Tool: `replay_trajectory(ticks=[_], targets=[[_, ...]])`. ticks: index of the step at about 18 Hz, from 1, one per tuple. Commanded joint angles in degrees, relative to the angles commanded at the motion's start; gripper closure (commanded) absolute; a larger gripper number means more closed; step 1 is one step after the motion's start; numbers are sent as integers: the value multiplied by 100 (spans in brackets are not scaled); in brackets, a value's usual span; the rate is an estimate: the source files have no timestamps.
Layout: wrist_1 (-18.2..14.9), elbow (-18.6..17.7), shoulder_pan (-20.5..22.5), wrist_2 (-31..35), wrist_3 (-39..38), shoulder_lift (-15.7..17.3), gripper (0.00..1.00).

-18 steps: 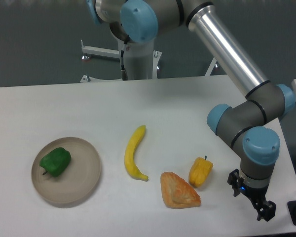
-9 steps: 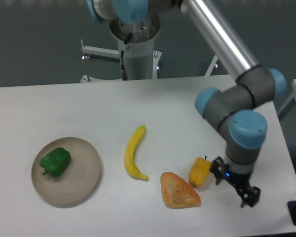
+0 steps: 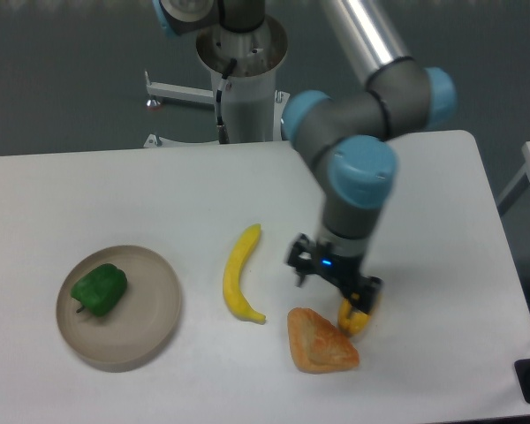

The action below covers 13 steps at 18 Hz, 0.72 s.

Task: Pick up the green pepper from the plate
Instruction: 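Move the gripper across the table over the green pepper on the plate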

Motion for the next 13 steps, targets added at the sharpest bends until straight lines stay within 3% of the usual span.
replay_trajectory(ticks=[6, 13], targets=[[52, -273, -721, 17, -2269, 53, 0], [948, -1011, -1459, 17, -2518, 114, 0]])
